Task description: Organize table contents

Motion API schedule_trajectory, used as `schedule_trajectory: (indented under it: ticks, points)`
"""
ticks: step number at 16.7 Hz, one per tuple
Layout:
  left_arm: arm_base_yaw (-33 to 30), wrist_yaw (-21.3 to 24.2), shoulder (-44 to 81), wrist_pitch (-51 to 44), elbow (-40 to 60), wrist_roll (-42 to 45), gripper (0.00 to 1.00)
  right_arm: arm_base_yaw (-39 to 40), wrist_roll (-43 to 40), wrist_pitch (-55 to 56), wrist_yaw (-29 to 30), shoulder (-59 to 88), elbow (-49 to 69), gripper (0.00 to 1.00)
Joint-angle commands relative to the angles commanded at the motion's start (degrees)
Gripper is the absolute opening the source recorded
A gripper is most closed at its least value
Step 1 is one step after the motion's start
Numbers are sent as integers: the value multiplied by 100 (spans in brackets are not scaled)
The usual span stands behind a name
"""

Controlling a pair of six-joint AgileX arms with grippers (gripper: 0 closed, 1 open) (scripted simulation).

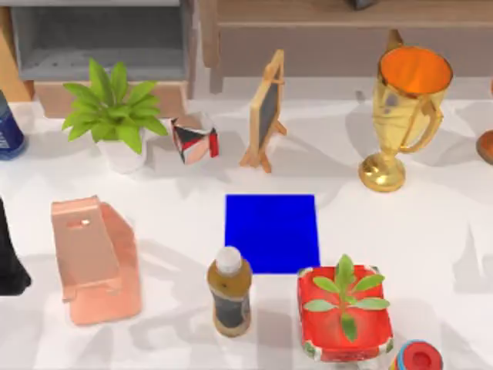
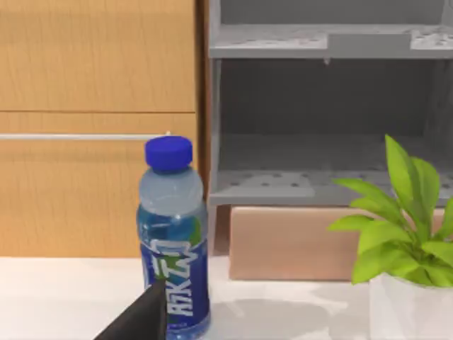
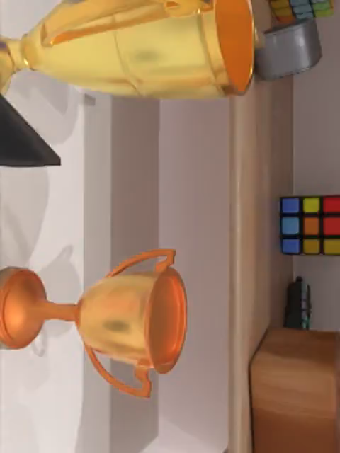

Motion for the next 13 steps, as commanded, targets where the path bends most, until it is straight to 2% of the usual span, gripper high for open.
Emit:
schedule_trajectory:
  ticks: [3, 6, 9, 13]
  points:
    - [39, -5, 70, -67, 69, 56, 100, 0, 0, 0, 0, 0, 0, 100]
    - [295, -26, 615, -554, 558, 452, 100, 0, 0, 0, 0, 0, 0, 100]
    - [704, -32, 1718, -1453, 1353, 1126, 100, 0, 0, 0, 0, 0, 0, 100]
    - [1342, -21, 3936, -2979, 2570, 2215, 100, 0, 0, 0, 0, 0, 0, 100]
